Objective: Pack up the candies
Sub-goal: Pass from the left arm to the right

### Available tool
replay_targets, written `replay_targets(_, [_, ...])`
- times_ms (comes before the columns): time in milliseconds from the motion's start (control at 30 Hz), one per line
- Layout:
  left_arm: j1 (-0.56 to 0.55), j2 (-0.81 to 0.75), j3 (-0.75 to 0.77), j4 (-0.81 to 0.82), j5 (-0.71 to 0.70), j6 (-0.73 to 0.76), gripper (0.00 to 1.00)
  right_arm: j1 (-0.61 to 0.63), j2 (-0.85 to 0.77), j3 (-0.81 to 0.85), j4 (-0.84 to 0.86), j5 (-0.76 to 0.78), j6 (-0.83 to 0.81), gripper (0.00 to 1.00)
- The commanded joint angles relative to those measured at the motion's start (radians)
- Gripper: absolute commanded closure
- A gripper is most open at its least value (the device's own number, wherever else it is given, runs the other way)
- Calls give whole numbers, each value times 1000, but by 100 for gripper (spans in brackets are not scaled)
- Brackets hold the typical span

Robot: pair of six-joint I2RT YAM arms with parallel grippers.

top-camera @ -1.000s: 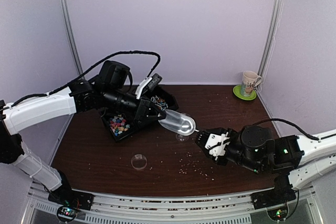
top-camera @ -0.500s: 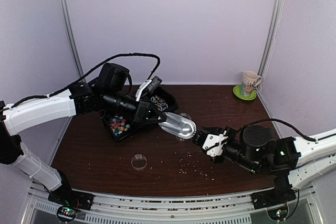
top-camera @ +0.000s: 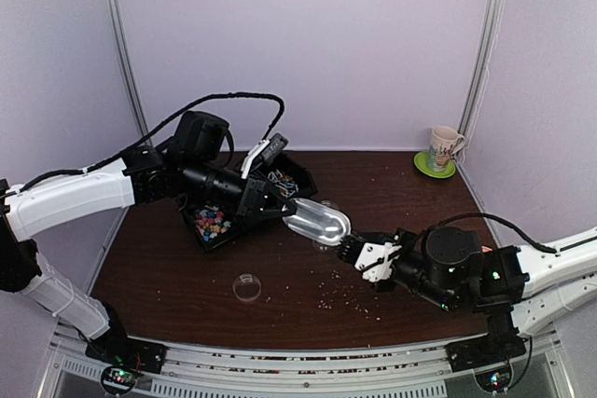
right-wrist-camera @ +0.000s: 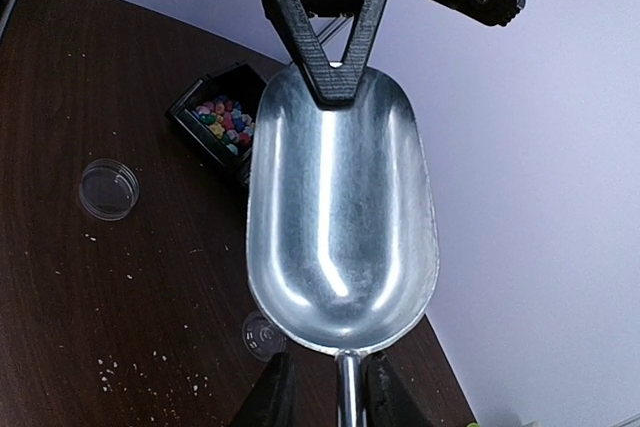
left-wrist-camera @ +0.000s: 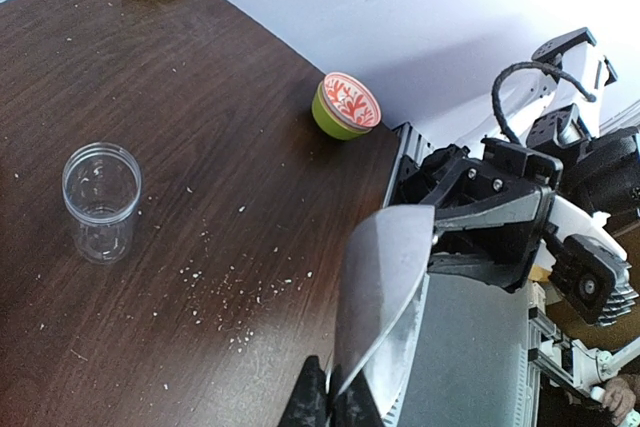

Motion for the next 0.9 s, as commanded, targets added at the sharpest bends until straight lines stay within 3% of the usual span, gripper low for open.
replay_targets(0, [-6, -30, -10, 77, 25, -10, 100, 6, -8, -15, 46, 16, -1, 77])
replay_targets(867, [-6, -35, -24, 106, 35, -28, 100, 6, -31, -39, 78, -25, 11, 84])
